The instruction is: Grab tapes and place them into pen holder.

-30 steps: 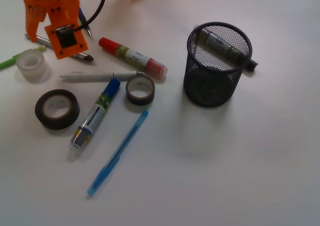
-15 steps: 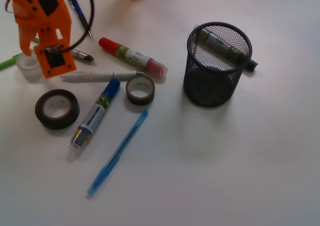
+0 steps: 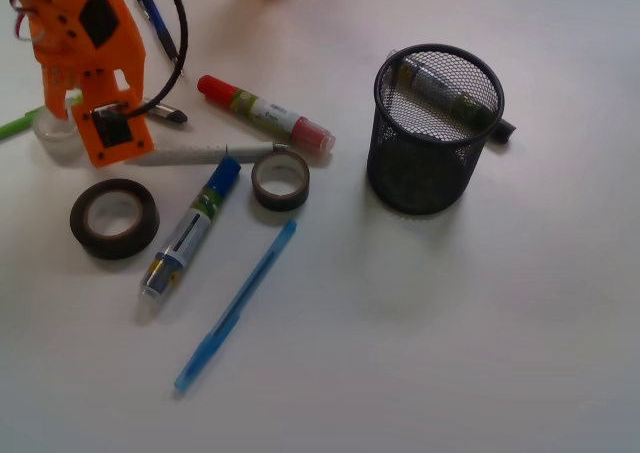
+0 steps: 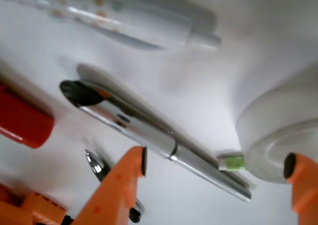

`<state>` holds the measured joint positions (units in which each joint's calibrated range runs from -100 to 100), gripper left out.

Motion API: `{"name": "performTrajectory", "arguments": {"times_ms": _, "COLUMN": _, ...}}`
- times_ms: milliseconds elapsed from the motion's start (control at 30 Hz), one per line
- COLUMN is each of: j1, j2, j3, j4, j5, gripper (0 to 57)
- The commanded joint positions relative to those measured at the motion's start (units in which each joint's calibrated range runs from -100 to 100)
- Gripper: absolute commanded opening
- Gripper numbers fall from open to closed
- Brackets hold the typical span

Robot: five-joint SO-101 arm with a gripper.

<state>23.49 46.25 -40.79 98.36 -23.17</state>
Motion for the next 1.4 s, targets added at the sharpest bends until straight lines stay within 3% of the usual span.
{"name": "performTrajectory", "arguments": {"times_ms": 0, "j1": 0.3, "j2": 1.6, "j3": -2.8, "j4": 0.2, "j5": 0.0, "gripper": 30.9}}
{"name": "performTrajectory", "arguments": {"times_ms": 400, "j1": 1.4, "j2": 6.7, "j3": -2.7, "j4": -1.3, "j5": 0.0, "gripper": 28.7}}
{"name": "performTrajectory", "arguments": {"times_ms": 500, "j1": 1.8, "j2": 7.5, "j3": -2.7, "j4": -1.2, "j5": 0.0, "gripper": 21.0}}
{"name": "performTrajectory", "arguments": {"times_ms": 667, "j1": 2.0, "j2": 7.4, "j3": -3.0, "j4": -1.8, "j5": 1.1, "gripper": 0.0}}
{"name": "performTrajectory", "arguments": {"times_ms": 1100, "j1": -0.1, "j2": -0.1, "j3": -25.9, "j4": 1.2, "j5": 8.9, "gripper": 0.2}}
{"name": "performTrajectory", "arguments": {"times_ms": 1367, "j1": -16.5, "j2": -24.9, "j3": -21.9, "j4": 1.3, "j5": 13.9, "gripper": 0.2}}
